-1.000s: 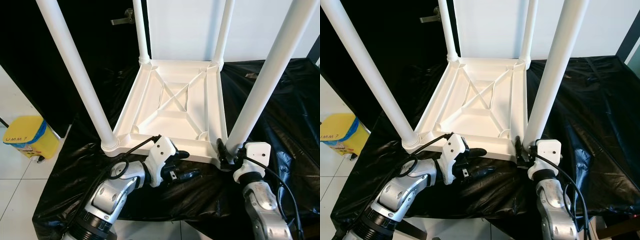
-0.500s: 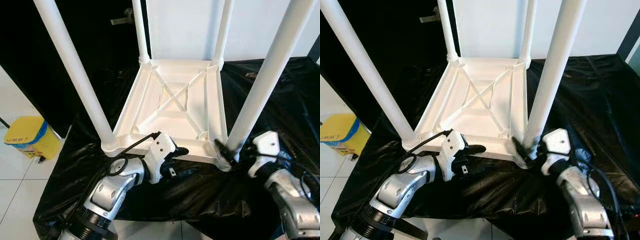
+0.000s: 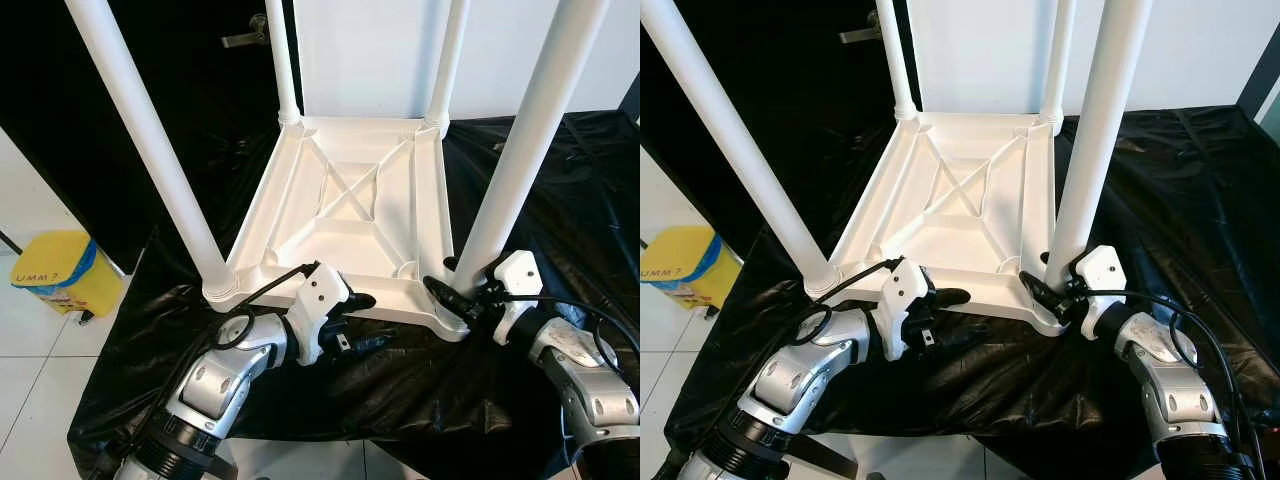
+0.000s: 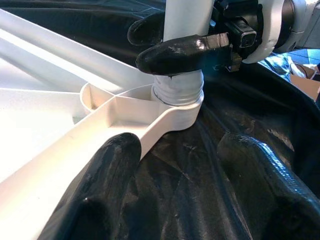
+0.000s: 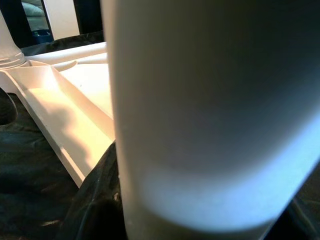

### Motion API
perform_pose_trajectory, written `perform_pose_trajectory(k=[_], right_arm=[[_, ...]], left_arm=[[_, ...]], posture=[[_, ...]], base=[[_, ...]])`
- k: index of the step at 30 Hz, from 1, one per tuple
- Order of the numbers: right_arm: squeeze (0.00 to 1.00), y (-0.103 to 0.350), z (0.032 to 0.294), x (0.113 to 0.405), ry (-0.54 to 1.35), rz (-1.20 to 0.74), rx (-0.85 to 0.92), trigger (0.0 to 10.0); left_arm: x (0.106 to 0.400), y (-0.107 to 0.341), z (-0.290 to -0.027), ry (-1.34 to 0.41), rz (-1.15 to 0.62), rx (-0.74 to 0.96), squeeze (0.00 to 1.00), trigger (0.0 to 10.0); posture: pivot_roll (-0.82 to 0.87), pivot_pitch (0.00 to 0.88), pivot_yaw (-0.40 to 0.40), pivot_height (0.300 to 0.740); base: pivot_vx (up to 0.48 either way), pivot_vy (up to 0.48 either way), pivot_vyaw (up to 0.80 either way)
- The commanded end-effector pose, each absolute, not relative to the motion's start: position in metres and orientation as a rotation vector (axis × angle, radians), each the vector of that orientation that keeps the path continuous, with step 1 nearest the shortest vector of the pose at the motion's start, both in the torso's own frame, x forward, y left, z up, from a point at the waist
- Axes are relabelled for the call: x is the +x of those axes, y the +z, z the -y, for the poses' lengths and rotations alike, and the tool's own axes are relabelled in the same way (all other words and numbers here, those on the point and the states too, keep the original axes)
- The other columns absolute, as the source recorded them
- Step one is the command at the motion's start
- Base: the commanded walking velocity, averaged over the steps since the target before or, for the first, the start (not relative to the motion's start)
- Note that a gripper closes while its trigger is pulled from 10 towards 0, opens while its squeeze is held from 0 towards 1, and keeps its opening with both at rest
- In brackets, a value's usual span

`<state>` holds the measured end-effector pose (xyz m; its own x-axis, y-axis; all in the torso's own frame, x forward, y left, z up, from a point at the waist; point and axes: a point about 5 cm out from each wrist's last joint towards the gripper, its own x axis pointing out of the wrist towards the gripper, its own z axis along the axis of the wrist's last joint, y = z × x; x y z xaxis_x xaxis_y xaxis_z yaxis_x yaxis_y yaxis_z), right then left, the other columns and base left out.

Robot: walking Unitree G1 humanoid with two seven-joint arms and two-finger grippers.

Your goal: Building children table

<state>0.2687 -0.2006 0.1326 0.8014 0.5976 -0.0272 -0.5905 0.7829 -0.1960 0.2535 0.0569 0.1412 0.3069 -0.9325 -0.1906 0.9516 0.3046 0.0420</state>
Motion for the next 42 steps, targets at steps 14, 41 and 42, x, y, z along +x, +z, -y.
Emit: perform_pose_trajectory(k=[14, 41, 42], right_arm=[[0.0, 0.117, 0.197, 0.258, 0.31, 0.016, -0.125, 10.0], [1.0, 0.137, 0.192, 0.246, 0.295, 0.152, -0.04, 10.0], [1.0, 0.137, 0.192, 0.246, 0.295, 0.152, -0.04, 10.0]], left_arm=[[0.252, 0.141, -0.061, -1.247, -0.15, 0.152, 0.0, 10.0], [0.251, 0.142, -0.06, -1.272, -0.15, 0.157, 0.0, 10.0], [0.251, 0.142, -0.06, -1.272, -0.15, 0.157, 0.0, 10.0]], posture=[[-0.18, 0.051, 0.05, 0.74], [-0.19, 0.04, 0.058, 0.74], [-0.19, 0.04, 0.058, 0.74]], base=[[0.0, 0.0, 0.0], [0.0, 0.0, 0.0], [0.0, 0.0, 0.0]])
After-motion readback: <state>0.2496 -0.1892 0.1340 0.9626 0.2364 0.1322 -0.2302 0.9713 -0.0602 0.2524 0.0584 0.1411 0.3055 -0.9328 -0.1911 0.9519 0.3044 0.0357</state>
